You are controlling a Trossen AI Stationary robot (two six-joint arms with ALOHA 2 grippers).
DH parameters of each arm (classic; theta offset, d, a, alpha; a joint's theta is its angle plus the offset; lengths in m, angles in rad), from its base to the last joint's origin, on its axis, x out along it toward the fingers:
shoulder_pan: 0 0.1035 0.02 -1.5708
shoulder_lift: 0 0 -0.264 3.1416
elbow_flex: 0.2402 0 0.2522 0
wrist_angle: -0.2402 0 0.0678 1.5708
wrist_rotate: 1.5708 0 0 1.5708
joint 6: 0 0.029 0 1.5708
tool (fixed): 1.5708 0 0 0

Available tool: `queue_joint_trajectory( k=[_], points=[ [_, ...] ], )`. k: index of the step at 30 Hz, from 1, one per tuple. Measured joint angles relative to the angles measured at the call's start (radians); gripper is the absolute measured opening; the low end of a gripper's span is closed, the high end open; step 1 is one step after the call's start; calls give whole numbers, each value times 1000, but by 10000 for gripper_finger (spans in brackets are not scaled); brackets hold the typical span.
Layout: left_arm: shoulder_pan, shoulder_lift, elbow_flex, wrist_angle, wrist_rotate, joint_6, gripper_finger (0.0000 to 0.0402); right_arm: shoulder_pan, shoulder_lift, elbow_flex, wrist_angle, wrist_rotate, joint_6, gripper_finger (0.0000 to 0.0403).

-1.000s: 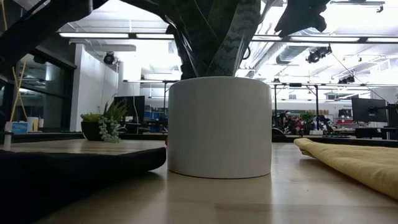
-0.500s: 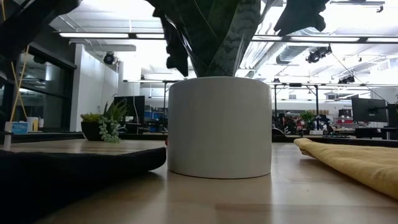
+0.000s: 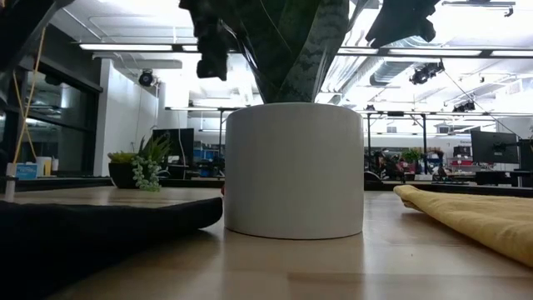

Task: Pick and placing Produce into tupperware
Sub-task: Put the red cherry into the transparent container

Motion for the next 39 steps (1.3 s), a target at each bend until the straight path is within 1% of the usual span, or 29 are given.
queue_joint_trajectory(
  k=[4, 7, 9, 13, 17, 20, 23, 27, 32, 39],
  points=[
    [-13, -62, -90, 21, 22, 3, 1, 0, 0, 0, 1, 7, 4, 113],
    [-21, -128, -192, 82, 35, -24, 1, 0, 0, 0, 1, 13, 21, 113],
    [-28, -180, -282, 161, 45, -60, 0, 0, 0, 0, 1, 26, 22, 113],
    [-44, -294, -501, 346, 40, -140, 0, -1, 0, 0, 2, 51, 27, 113],
    [-49, -408, -716, 529, 39, -206, 1, -1, 0, 0, 2, 53, 27, 113],
    [-54, -477, -852, 651, 40, -243, 0, -2, 0, 0, 2, 53, 27, 113],
    [-54, -533, -956, 745, 46, -264, 2, -16, 0, 0, 2, 54, 31, 113],
    [-54, -570, -1060, 814, 47, -293, 2, -41, 0, 0, 2, 54, 49, 113],
    [-54, -575, -1147, 859, 44, -336, 2, -61, 0, 0, 2, 52, 49, 113],
    [-54, -575, -1224, 935, 113, -390, 2, -79, 0, 0, 2, 49, 66, 113]
  ],
)
